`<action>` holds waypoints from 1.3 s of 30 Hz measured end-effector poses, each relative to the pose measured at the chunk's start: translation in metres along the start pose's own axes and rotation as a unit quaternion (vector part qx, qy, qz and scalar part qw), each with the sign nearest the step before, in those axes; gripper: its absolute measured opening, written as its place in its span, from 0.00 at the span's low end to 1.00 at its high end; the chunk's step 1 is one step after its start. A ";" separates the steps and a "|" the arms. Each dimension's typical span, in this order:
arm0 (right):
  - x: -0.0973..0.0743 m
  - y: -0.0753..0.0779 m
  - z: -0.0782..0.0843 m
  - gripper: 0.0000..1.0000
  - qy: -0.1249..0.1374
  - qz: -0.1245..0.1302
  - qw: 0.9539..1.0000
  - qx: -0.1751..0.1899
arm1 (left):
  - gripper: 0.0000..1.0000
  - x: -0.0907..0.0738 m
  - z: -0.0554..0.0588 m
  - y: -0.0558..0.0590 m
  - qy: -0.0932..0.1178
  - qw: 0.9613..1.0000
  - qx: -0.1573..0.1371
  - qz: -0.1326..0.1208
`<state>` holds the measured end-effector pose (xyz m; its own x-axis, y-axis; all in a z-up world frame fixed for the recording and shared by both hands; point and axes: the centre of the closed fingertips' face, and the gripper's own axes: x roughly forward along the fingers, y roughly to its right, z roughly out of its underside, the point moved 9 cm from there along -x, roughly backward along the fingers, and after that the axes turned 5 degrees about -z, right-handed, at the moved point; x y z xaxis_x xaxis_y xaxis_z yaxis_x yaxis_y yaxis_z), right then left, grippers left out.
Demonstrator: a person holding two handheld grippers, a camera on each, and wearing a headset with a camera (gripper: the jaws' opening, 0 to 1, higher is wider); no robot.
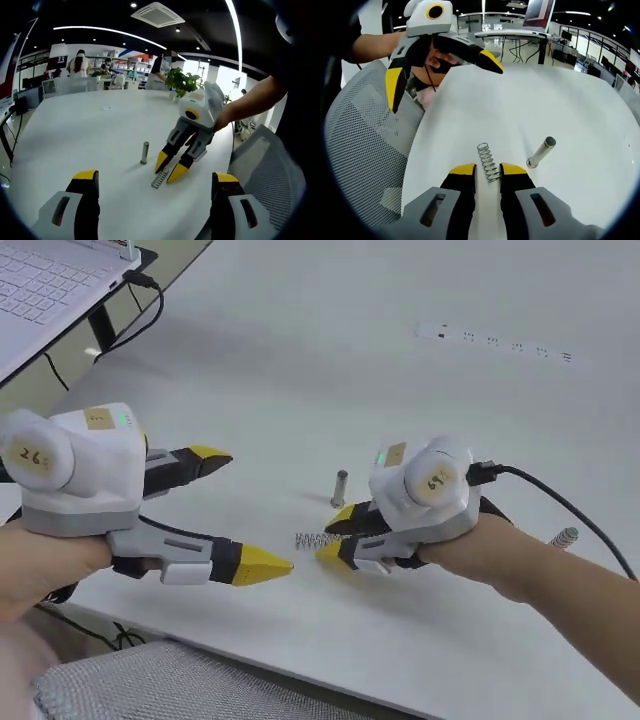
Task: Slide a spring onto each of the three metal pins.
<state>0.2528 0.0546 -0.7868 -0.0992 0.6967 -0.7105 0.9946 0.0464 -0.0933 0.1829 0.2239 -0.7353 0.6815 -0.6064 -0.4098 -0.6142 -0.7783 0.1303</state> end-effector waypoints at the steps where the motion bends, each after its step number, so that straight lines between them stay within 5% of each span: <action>1: 0.000 0.000 0.000 0.16 -0.001 0.001 1.000 -0.001 | 0.90 0.000 0.000 0.000 0.000 1.000 0.000 0.000; 19: -0.002 -0.004 0.003 0.08 -0.013 0.006 0.999 -0.029 | 0.90 0.002 -0.002 0.005 -0.001 1.000 0.004 0.005; 39: -0.060 -0.013 0.010 0.08 0.028 0.048 0.998 -0.006 | 0.85 0.018 -0.021 0.024 0.008 0.998 0.042 0.043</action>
<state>0.2455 0.0050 -0.7505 -0.0027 0.7370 -0.6759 0.9997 -0.0139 -0.0192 0.1886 0.1909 -0.7206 0.6305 -0.6737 -0.3854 -0.7014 -0.7072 0.0888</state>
